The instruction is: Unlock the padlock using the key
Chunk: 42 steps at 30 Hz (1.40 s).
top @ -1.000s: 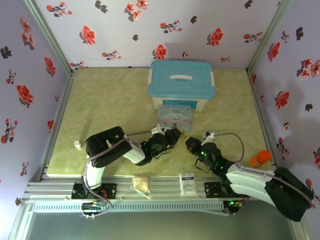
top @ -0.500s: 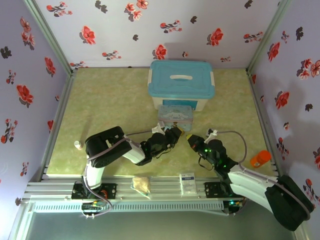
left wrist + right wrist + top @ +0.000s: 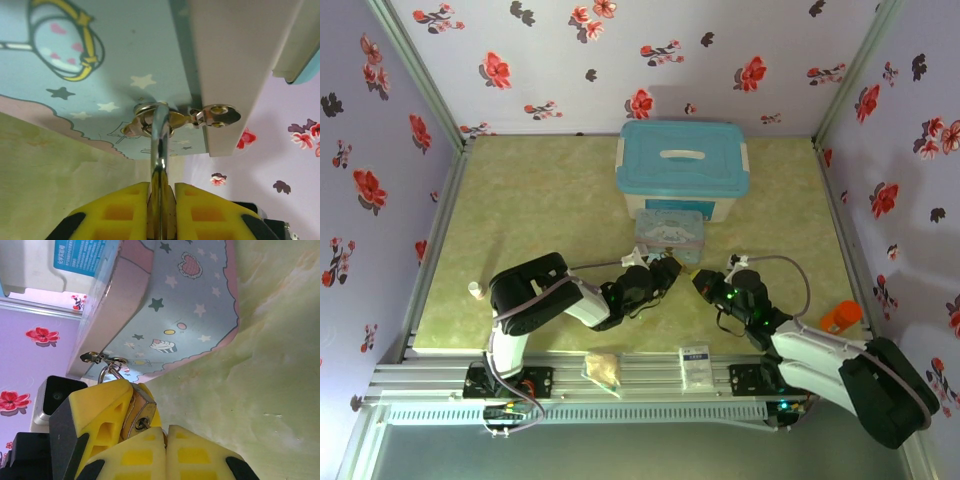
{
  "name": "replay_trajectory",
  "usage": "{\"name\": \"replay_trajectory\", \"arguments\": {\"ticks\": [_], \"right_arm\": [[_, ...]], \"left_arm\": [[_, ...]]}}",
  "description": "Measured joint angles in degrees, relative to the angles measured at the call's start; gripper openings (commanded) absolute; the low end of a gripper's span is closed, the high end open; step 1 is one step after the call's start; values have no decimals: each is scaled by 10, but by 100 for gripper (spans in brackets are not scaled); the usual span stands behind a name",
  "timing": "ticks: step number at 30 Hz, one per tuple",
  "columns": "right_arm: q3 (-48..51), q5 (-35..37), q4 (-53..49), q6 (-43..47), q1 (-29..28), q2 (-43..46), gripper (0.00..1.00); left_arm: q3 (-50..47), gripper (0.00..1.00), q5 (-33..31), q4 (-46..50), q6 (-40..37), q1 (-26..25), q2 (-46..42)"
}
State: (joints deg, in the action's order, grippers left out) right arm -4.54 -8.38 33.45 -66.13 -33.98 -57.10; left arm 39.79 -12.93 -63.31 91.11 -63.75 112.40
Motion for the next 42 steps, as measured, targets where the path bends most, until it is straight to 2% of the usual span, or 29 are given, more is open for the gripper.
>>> {"name": "replay_trajectory", "arguments": {"ticks": [13, 23, 27, 30, 35, 42], "right_arm": [[-8, 5, 28, 35, -5, -47, 0], [-6, 24, 190, -70, -16, -169, 0], [-6, 24, 220, -101, -16, -184, 0], [-7, 14, 209, -110, -9, -170, 0], [-15, -37, 132, -108, 28, -107, 0], [-30, -92, 97, -99, 56, -103, 0]], "left_arm": [[0, 0, -6, 19, 2, 2, 0], [3, 0, -37, 16, 3, 12, 0], [5, 0, -43, 7, 2, 15, 0], [7, 0, -43, 0, 2, 16, 0], [8, 0, -29, -19, -3, 16, 0], [8, 0, -27, -21, -28, 16, -3]]}}
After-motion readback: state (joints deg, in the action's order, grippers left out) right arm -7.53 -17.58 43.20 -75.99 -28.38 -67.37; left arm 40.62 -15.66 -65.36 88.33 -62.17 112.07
